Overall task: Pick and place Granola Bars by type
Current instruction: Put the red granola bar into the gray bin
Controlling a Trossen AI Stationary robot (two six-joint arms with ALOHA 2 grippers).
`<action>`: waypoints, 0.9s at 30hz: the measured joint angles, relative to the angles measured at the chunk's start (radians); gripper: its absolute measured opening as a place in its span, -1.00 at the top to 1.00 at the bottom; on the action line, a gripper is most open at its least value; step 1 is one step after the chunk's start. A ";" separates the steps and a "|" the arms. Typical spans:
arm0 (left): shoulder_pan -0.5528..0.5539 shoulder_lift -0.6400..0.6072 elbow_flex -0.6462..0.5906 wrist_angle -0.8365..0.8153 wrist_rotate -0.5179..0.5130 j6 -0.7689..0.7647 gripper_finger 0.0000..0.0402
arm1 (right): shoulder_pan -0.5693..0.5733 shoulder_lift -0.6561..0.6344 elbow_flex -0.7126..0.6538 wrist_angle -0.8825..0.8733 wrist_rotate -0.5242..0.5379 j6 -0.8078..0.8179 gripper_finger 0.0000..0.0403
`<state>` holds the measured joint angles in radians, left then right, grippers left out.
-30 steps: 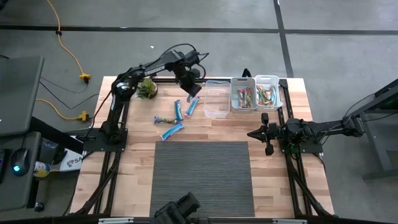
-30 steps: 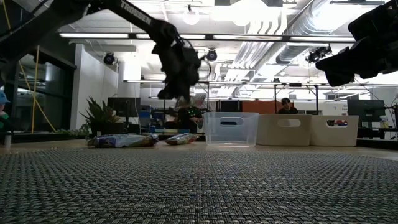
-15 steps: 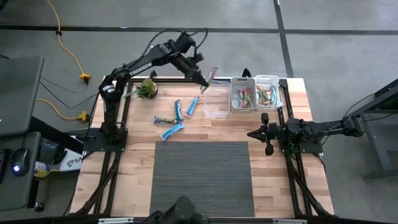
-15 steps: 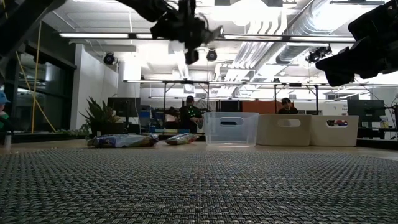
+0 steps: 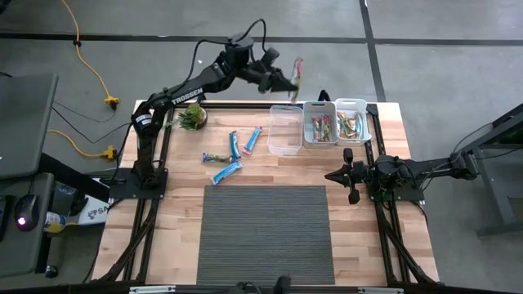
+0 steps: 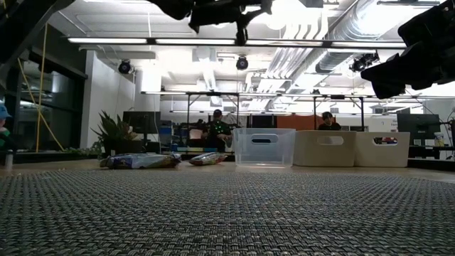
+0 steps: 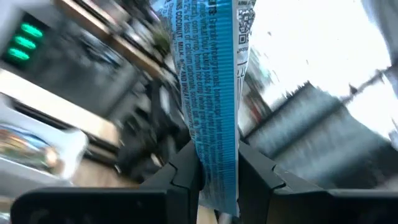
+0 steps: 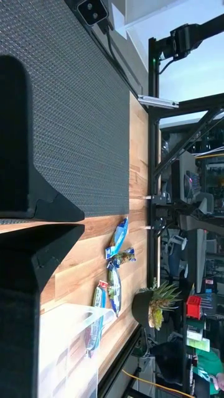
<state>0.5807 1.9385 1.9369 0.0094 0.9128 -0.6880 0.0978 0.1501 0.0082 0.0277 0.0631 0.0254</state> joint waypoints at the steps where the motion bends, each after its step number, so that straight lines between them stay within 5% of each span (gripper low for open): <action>1: 0.001 0.000 0.000 0.019 -0.052 -0.033 0.64 | 0.000 0.000 0.000 0.000 0.000 0.000 1.00; 7: -0.007 0.000 0.000 0.050 -0.322 -0.101 0.64 | 0.000 0.000 0.000 0.000 0.000 0.000 1.00; 15: -0.055 0.001 0.026 0.074 -0.513 -0.106 0.64 | 0.000 0.000 0.000 0.000 0.000 0.000 1.00; 23: -0.088 0.022 0.208 0.024 -0.682 -0.024 0.64 | 0.000 0.000 0.000 0.000 0.000 0.000 1.00; 27: -0.084 0.064 0.347 -0.129 -0.736 0.015 0.64 | 0.000 0.000 0.000 0.000 0.000 0.000 1.00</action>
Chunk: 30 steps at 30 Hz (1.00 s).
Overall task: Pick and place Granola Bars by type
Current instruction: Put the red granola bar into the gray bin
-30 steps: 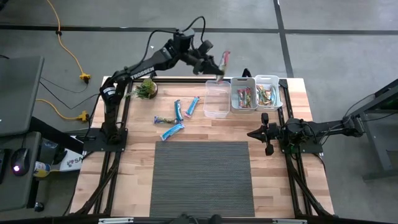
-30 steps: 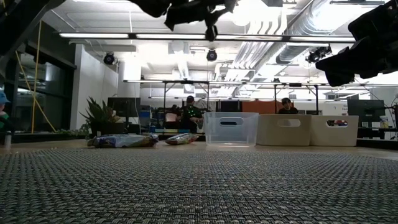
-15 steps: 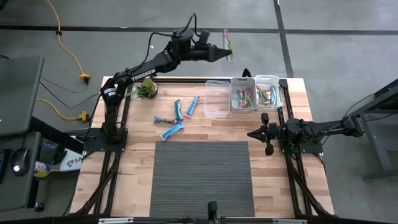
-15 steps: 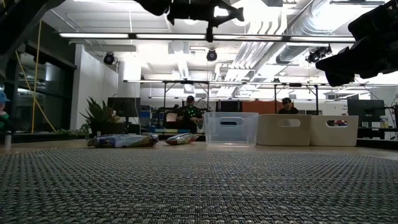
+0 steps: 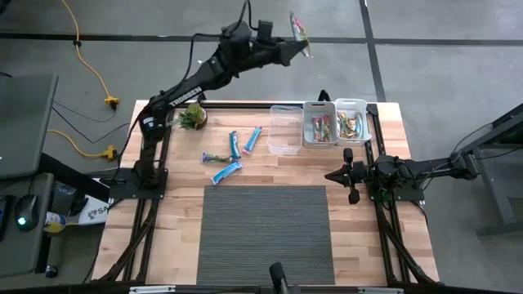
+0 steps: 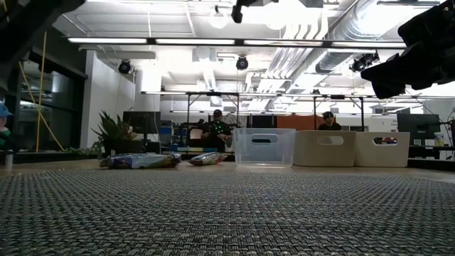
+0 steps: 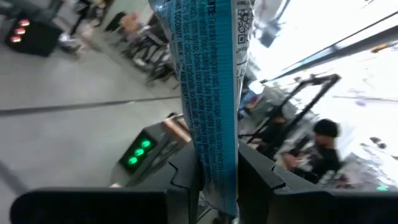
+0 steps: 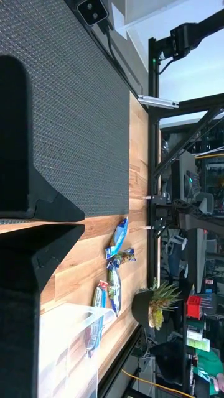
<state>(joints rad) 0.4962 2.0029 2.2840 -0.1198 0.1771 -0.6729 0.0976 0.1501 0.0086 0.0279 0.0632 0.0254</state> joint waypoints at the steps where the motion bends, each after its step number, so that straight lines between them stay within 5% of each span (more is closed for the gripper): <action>1: -0.001 0.018 0.038 -0.038 -0.006 0.005 0.64 | 0.000 0.000 0.000 0.000 0.000 0.000 1.00; 16: -0.026 0.164 0.049 -0.198 -0.055 -0.057 0.64 | 0.000 0.000 0.000 0.001 -0.003 0.000 1.00; 30: -0.067 0.398 0.048 -0.277 0.149 -0.157 0.64 | 0.000 0.000 0.000 0.005 -0.003 0.000 1.00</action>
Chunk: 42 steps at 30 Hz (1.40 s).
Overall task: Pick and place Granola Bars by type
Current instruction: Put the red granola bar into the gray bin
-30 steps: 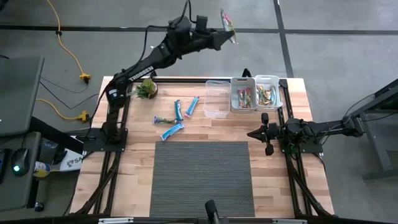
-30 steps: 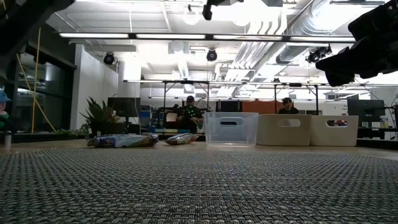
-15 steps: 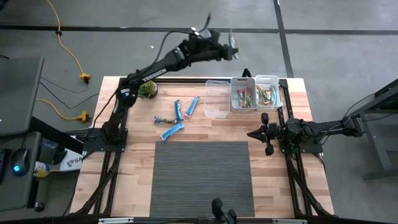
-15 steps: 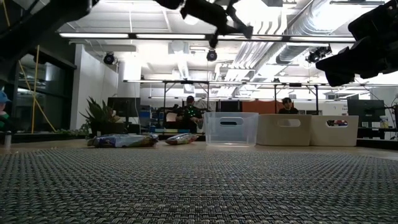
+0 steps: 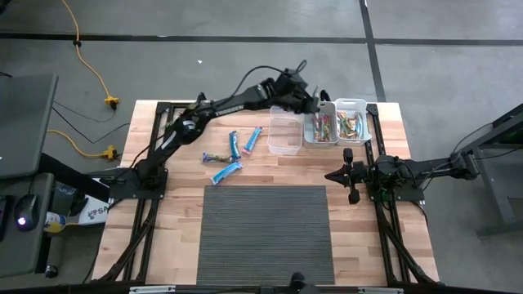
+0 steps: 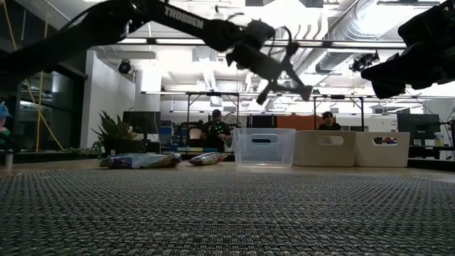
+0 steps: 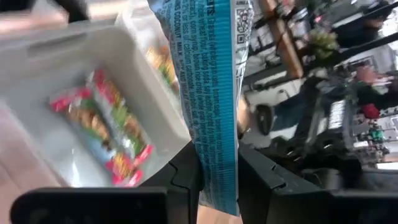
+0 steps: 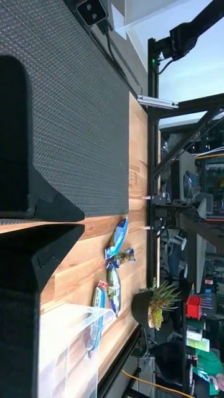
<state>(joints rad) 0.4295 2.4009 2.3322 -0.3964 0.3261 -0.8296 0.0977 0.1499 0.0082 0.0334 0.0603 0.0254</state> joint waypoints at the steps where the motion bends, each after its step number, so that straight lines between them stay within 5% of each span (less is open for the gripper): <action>1: 0.000 0.010 0.000 -0.008 0.005 -0.006 0.64 | 0.000 0.001 0.000 0.000 0.000 0.000 1.00; 42: -0.017 0.104 0.001 -0.104 -0.075 -0.055 0.62 | 0.000 0.001 0.000 0.002 0.000 0.000 1.00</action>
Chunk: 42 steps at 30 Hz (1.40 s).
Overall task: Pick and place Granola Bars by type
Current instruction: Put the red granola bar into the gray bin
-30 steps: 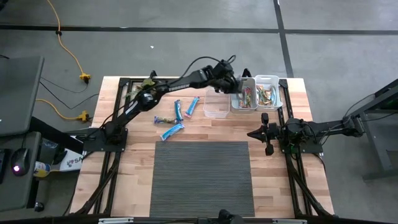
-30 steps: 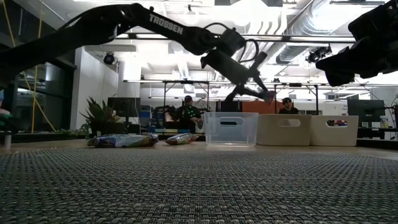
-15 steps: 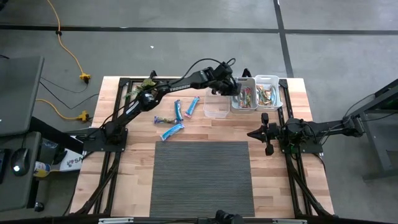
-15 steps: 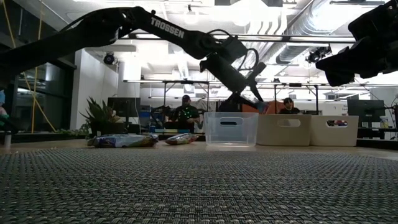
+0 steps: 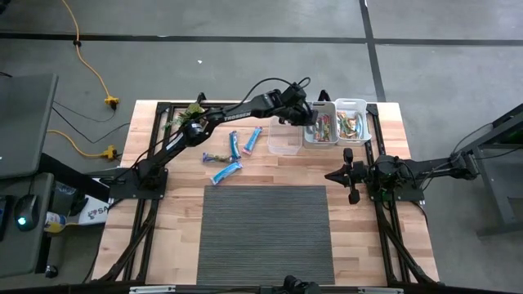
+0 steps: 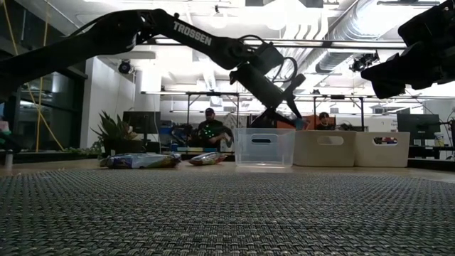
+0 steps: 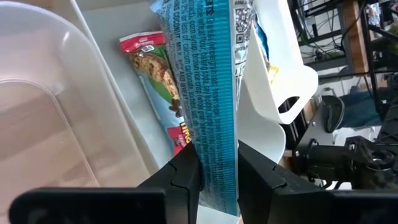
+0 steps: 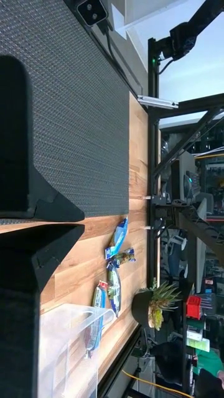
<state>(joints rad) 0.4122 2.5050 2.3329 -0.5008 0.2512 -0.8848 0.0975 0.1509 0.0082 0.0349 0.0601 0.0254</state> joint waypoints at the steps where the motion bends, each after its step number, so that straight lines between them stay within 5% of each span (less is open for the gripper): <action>1: 0.000 0.000 0.000 -0.002 0.000 0.000 0.61 | 0.000 0.000 0.000 0.000 0.000 0.000 1.00; 14: 0.000 0.000 0.000 -0.002 0.004 0.016 0.38 | 0.000 0.000 0.000 0.000 0.000 0.000 1.00; 31: 0.027 -0.017 0.022 0.126 0.037 0.081 0.35 | 0.000 0.000 0.000 0.000 0.000 0.000 1.00; 42: 0.073 -0.189 0.023 -0.113 0.017 0.337 0.35 | 0.000 0.000 0.000 0.000 -0.001 0.000 1.00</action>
<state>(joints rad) 0.4851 2.3157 2.3558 -0.6142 0.2678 -0.5476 0.0978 0.1509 0.0082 0.0353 0.0595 0.0254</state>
